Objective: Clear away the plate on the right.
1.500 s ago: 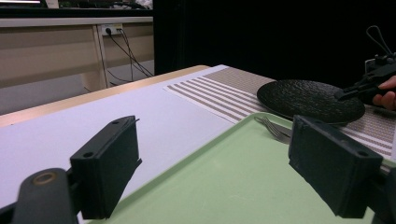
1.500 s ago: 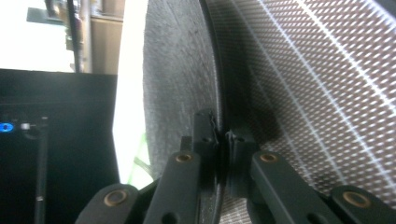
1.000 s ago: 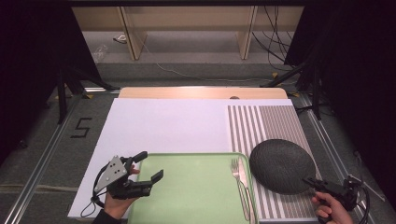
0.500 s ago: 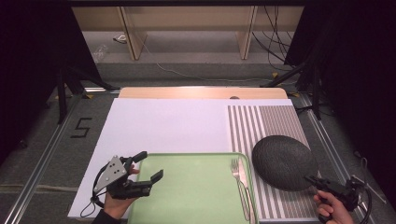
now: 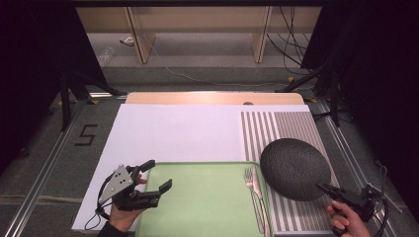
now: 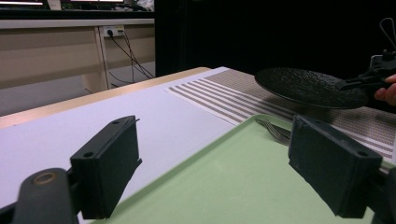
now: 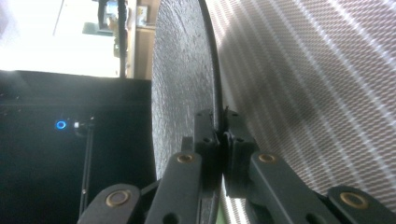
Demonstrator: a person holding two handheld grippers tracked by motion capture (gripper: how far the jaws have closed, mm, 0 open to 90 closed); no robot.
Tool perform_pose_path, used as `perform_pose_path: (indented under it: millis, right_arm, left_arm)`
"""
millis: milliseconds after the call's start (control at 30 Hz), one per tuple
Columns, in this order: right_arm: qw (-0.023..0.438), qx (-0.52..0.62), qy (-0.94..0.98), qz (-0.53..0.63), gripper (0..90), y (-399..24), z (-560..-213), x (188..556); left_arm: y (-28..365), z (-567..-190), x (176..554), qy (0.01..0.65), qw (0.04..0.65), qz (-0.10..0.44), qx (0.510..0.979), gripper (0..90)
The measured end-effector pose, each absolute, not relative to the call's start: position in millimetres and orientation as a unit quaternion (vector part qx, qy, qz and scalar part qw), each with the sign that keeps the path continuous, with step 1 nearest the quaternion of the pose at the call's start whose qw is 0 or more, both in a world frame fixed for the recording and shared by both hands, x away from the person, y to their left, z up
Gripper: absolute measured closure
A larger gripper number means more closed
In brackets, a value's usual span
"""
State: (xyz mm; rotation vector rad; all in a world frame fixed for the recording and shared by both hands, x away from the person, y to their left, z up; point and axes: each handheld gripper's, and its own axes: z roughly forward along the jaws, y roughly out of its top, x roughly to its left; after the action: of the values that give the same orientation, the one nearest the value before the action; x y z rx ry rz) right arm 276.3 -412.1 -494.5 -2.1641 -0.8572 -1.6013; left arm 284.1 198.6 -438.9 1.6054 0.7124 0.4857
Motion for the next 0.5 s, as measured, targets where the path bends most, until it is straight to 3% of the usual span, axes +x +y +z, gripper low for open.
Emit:
perform_pose_path:
  millis: [500]
  right_arm:
    - [0.18, -0.733, -0.328, -0.568, 86.2, -384, -486, 278]
  left_arm:
    - [199, -439, 284, 0.308, 0.613, 0.212, 0.696, 15.9]
